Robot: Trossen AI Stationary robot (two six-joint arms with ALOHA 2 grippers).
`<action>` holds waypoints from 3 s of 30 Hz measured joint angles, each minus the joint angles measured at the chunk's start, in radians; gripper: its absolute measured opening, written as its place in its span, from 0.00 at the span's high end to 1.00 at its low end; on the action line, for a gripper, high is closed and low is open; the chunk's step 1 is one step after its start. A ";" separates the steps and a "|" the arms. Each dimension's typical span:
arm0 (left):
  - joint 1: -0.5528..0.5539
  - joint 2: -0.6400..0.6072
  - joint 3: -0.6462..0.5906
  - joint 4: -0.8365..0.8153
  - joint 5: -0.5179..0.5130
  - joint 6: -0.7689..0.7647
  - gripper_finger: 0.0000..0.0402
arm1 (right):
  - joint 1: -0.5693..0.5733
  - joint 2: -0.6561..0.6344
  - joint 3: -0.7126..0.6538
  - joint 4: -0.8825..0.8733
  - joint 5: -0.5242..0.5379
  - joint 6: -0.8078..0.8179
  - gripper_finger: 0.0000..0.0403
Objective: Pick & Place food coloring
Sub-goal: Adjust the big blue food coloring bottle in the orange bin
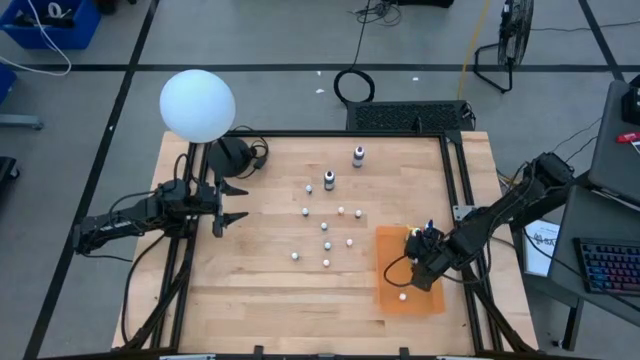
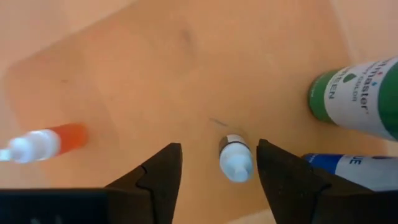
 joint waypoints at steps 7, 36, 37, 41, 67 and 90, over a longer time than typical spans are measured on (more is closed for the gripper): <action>0.000 0.000 0.000 0.000 0.000 0.000 0.26 | -0.022 -0.115 0.005 -0.003 0.000 -0.038 0.55; 0.000 0.000 0.000 0.000 0.000 0.000 0.26 | -0.273 -0.400 0.312 -0.472 0.086 -0.110 0.64; 0.000 0.000 0.000 0.000 0.000 0.000 0.26 | -0.289 -0.378 0.343 -0.522 0.066 -0.091 0.65; 0.000 0.000 0.000 0.000 0.000 0.000 0.26 | -0.356 -0.254 0.495 -0.818 0.006 -0.035 0.69; 0.000 0.000 0.000 0.007 0.000 0.000 0.26 | -0.597 0.053 0.493 -0.853 -0.027 -0.494 0.94; 0.000 0.000 0.000 0.007 0.000 0.000 0.26 | -0.655 0.046 0.334 -0.734 -0.212 -0.416 0.42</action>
